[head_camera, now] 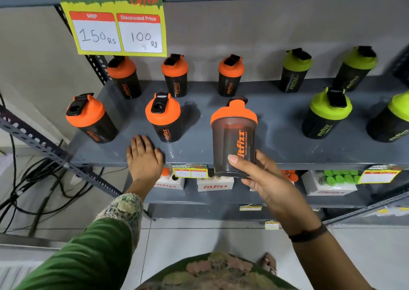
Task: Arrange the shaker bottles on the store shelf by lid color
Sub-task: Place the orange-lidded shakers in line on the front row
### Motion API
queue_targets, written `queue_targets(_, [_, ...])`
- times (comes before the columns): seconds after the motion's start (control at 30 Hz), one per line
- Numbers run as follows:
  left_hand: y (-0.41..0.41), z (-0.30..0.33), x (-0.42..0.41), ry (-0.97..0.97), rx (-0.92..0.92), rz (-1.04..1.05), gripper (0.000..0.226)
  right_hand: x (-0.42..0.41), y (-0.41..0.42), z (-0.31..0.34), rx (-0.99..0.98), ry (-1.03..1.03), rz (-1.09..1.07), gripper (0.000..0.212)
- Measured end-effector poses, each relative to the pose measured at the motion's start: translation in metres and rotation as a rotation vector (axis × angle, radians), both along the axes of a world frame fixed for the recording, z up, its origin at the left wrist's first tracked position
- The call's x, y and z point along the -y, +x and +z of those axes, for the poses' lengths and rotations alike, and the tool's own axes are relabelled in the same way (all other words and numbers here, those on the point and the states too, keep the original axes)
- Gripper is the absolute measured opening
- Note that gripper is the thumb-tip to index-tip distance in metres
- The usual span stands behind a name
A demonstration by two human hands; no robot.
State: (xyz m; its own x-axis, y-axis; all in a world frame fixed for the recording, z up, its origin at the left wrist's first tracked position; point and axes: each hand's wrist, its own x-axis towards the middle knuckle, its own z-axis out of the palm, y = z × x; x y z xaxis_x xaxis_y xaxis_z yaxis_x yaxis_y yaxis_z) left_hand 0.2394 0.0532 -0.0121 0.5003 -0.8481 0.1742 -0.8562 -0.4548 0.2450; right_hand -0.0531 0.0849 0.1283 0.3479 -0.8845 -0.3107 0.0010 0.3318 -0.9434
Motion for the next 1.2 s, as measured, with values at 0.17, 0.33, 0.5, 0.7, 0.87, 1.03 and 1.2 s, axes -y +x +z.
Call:
queue_targets(0.17, [-0.001, 0.003, 0.002, 0.005, -0.091, 0.051, 0.069, 0.004, -0.008, 0.005, 0.034, -0.012, -0.015, 0.032])
queue_targets(0.33, [-0.009, 0.021, 0.014, -0.214, -0.386, 0.014, 0.106, 0.057, -0.004, -0.017, -0.009, -0.164, -0.076, 0.047])
queue_targets(0.5, [-0.035, 0.028, 0.031, -0.37, -0.534, 0.134, 0.136, 0.132, 0.01, -0.071, -0.126, -0.285, -0.134, 0.098])
queue_targets(0.7, [-0.045, 0.03, 0.039, -0.352, -0.449, 0.241, 0.135, 0.162, 0.021, -0.116, -0.306, -0.31, -0.14, 0.098])
queue_targets(0.87, [-0.047, 0.028, 0.043, -0.345, -0.407, 0.283, 0.122, 0.16, 0.029, -0.113, -0.337, -0.31, -0.165, 0.096])
queue_targets(1.03, [-0.046, 0.024, 0.042, -0.339, -0.399, 0.271, 0.119, 0.154, 0.032, -0.105, -0.376, -0.308, -0.153, 0.079])
queue_targets(1.2, [-0.045, 0.024, 0.041, -0.341, -0.384, 0.255, 0.119, 0.15, 0.029, -0.104, -0.383, -0.36, -0.093, 0.085])
